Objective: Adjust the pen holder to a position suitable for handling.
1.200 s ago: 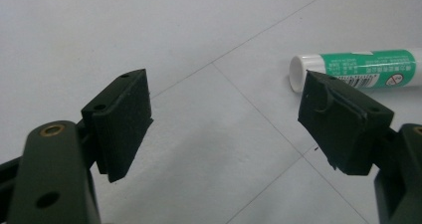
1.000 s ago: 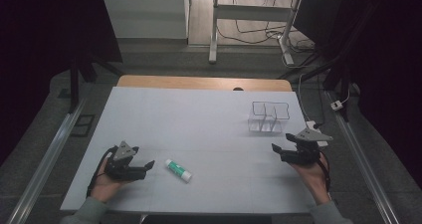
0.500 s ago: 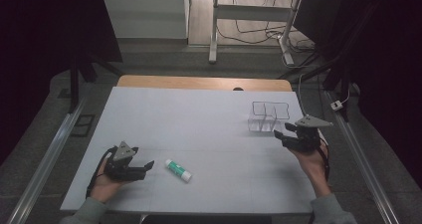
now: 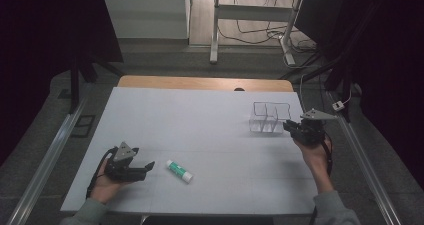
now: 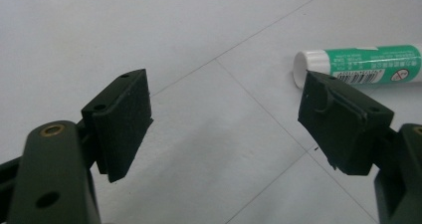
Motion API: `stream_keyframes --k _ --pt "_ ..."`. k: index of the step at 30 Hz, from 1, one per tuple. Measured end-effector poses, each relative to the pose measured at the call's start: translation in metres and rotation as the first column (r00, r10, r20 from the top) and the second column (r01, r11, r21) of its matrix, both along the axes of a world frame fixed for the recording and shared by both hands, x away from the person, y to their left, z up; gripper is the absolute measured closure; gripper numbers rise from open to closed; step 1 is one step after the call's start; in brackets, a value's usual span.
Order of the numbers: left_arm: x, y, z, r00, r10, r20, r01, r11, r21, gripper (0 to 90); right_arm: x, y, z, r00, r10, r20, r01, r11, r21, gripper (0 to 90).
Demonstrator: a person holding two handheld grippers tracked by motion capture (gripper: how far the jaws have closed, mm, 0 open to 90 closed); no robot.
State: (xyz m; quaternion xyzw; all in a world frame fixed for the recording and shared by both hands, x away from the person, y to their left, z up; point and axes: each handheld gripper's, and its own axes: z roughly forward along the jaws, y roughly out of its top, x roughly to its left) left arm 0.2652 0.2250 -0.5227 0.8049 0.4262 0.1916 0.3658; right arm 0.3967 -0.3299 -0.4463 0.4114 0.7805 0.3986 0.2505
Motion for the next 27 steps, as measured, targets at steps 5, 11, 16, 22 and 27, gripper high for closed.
stream_keyframes --k 5,11,16,22,27 --pt "0.0 0.0 0.0 1.0 0.0 0.001 0.0 1.0 0.001 20.9 0.007 -0.004 -0.002 0.9996 -0.029 -0.006 0.029 0.9995 -0.01 89.4" --pt "0.0 0.0 0.0 1.0 -0.001 0.001 0.001 1.0 0.004 20.8 0.017 -0.011 -0.006 0.9971 -0.075 -0.012 0.075 0.9969 -0.024 89.4" --pt "0.0 0.001 0.0 1.0 0.001 0.002 -0.001 1.0 0.002 20.9 0.024 -0.019 -0.007 0.9939 -0.109 -0.019 0.109 0.994 -0.014 89.4" --pt "0.0 0.001 0.0 1.0 0.003 0.006 -0.003 1.0 0.003 20.9 0.031 -0.021 -0.011 0.9903 -0.136 -0.029 0.135 0.9902 -0.035 89.4" --pt "0.0 0.001 0.0 1.0 0.002 0.006 -0.002 1.0 0.002 20.9 0.041 -0.023 -0.018 0.989 -0.142 -0.041 0.14 0.989 -0.047 89.4"
